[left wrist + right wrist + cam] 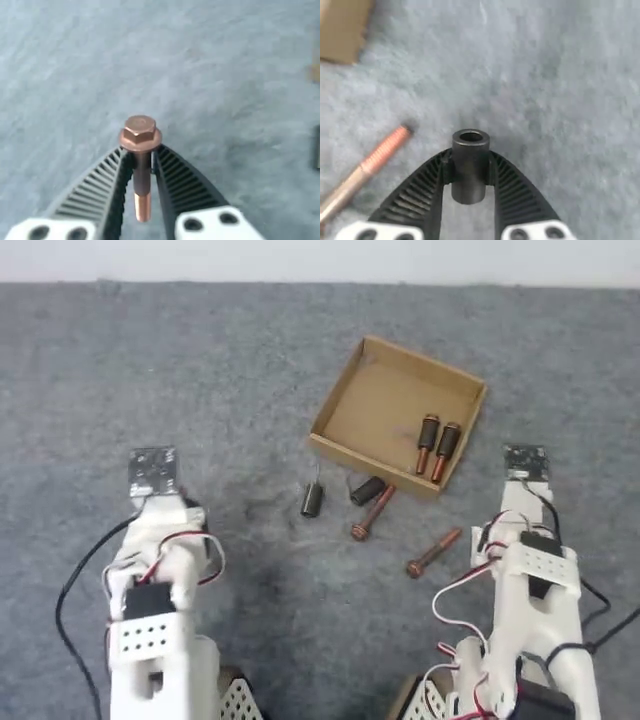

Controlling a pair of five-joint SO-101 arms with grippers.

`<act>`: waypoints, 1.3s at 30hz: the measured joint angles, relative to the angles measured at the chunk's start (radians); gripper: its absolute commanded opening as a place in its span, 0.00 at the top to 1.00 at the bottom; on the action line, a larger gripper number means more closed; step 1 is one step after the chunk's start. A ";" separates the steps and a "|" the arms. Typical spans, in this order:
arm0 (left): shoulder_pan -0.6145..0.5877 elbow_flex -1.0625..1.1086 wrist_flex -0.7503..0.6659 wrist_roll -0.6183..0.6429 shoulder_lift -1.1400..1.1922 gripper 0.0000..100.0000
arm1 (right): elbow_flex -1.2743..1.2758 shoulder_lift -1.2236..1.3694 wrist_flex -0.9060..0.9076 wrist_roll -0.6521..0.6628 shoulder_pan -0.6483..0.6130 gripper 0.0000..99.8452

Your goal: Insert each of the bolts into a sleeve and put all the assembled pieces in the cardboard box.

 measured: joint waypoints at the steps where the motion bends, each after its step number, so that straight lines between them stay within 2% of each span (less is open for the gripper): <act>1: -0.032 0.015 0.000 -0.002 -0.011 0.99 | 0.008 0.000 -0.044 0.000 -0.002 0.99; 6: -0.130 0.072 0.000 0.000 -0.064 0.99 | 0.046 0.000 -0.344 0.000 -0.005 0.99; 12: -0.143 0.106 0.000 0.000 -0.127 0.99 | 0.081 0.000 -0.749 0.000 -0.011 0.99; 19: -0.144 0.138 0.000 0.000 -0.196 0.99 | 0.081 0.072 -0.970 0.000 -0.057 0.99; 22: -0.143 0.143 0.000 0.000 -0.212 0.99 | 0.081 0.167 -1.120 0.000 -0.055 0.99; 27: -0.141 0.143 0.000 0.000 -0.221 0.99 | 0.061 0.387 -1.471 0.000 -0.060 0.99; 33: -0.141 0.143 0.000 0.000 -0.224 0.99 | -0.115 0.741 -1.832 0.000 -0.060 0.99; 39: -0.141 0.143 0.000 0.000 -0.224 0.99 | -0.236 1.053 -2.137 -0.002 -0.114 0.99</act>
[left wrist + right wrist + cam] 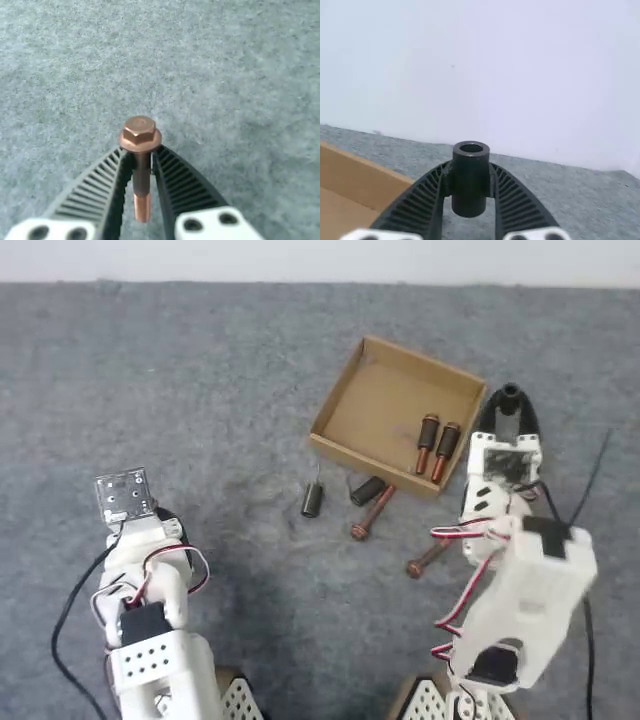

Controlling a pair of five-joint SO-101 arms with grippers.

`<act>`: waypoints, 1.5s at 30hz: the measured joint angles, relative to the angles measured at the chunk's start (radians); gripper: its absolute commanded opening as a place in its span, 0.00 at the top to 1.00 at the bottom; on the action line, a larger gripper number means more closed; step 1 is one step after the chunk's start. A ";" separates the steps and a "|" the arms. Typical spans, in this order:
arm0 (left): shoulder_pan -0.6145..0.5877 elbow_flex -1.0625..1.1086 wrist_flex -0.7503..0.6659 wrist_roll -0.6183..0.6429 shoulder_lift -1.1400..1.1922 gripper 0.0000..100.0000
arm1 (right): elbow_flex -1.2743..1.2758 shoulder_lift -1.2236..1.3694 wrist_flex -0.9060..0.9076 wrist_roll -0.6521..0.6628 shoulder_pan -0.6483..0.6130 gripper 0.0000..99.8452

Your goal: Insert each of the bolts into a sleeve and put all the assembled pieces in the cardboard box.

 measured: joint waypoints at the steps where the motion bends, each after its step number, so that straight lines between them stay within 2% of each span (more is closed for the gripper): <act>1: 0.000 0.000 0.000 0.000 0.000 0.99 | -0.002 0.028 -0.057 0.000 -0.014 0.99; 3: 0.000 0.000 0.000 0.000 0.000 0.99 | -0.003 0.055 -0.150 0.000 -0.043 0.99; 7: 0.000 0.000 0.000 0.000 0.000 0.99 | 0.028 0.057 -0.195 0.000 -0.110 0.99; 20: 0.000 0.000 0.000 0.000 0.000 0.99 | 0.376 -0.127 -0.196 0.000 -0.508 0.99; 30: 0.000 0.000 0.000 0.000 0.000 0.99 | 0.436 -0.160 -0.196 0.000 -0.752 0.99; 36: 0.000 0.000 0.000 0.000 0.000 0.99 | 0.459 -0.160 -0.196 0.000 -0.832 0.99; 45: 0.000 0.000 0.000 0.000 0.000 0.99 | 0.580 -0.160 -0.196 0.000 -0.836 0.99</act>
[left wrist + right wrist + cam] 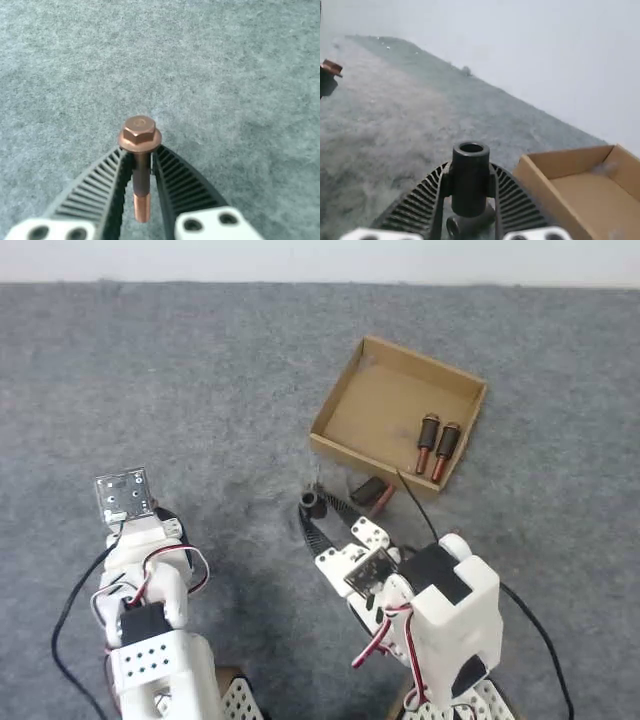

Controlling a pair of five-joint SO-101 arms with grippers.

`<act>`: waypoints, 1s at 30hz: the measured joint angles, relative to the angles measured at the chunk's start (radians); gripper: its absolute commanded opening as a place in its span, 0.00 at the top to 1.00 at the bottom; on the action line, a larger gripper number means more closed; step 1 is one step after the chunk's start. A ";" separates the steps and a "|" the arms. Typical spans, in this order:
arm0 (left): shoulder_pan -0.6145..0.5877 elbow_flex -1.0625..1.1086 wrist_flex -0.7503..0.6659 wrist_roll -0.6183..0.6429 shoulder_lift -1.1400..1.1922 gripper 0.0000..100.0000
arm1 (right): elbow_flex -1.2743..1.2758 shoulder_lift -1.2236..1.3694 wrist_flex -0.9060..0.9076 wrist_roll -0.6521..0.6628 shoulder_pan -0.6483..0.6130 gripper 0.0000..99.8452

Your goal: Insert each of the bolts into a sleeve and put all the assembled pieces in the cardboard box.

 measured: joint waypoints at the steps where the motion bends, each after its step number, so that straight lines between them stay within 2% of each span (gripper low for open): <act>1: 0.000 0.000 0.000 0.000 0.000 0.99 | 0.012 0.000 0.000 0.000 0.000 0.99; 15: 0.000 0.000 0.000 0.000 0.000 0.99 | 0.032 -0.023 0.000 -0.094 -0.003 0.99; 18: 0.000 0.002 -0.052 0.000 0.000 0.99 | 0.032 -0.023 0.000 -0.095 -0.003 0.99; 23: 0.008 0.002 -0.218 0.003 0.000 0.99 | 0.032 -0.023 0.000 -0.095 -0.003 0.99; 26: 0.028 0.002 -0.290 0.104 0.000 0.99 | 0.032 -0.023 0.000 -0.095 -0.003 0.99; 30: 0.066 -0.029 -0.322 0.361 0.000 0.99 | 0.032 -0.023 0.000 -0.095 -0.003 0.99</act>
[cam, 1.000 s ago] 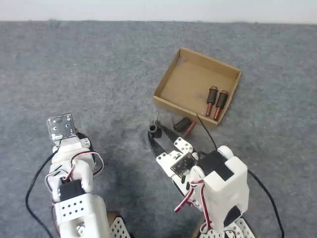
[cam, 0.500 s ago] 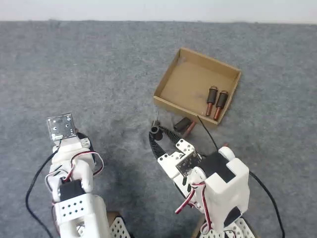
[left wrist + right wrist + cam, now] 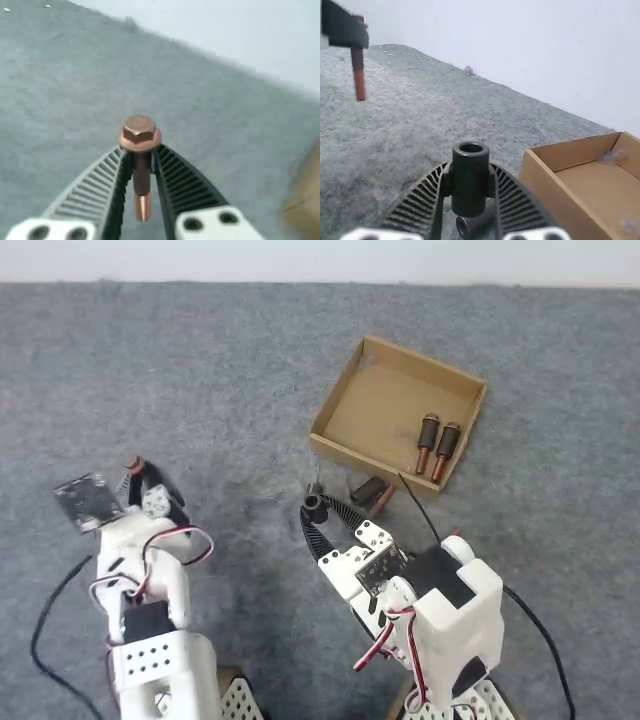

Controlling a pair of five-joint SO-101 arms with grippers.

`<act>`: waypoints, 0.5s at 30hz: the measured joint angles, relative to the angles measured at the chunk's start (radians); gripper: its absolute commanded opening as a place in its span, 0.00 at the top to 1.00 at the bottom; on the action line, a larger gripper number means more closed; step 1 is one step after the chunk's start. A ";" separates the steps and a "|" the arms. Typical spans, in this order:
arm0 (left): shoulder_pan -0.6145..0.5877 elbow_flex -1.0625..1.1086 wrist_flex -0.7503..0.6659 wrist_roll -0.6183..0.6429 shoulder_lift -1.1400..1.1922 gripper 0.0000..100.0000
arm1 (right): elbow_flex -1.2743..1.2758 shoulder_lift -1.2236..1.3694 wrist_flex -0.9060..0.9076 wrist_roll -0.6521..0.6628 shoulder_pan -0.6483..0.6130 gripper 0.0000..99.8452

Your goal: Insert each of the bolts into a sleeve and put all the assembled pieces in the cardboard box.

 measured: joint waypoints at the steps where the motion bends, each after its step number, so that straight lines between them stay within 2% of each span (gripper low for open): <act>1: 0.014 -0.017 -0.002 0.063 0.000 0.99 | 0.000 0.000 0.000 0.000 0.000 0.99; 3: 0.049 -0.052 -0.006 0.147 0.000 0.99 | 0.000 0.000 0.000 0.000 0.000 0.99; 6: 0.121 -0.100 -0.006 0.170 0.000 0.99 | 0.000 0.000 0.000 0.000 0.000 0.99; 11: 0.302 -0.164 -0.006 0.175 0.000 0.99 | 0.000 0.000 0.000 0.000 0.000 0.99; 15: 0.462 -0.180 -0.006 0.112 0.000 0.99 | 0.000 0.000 0.000 0.000 0.000 0.99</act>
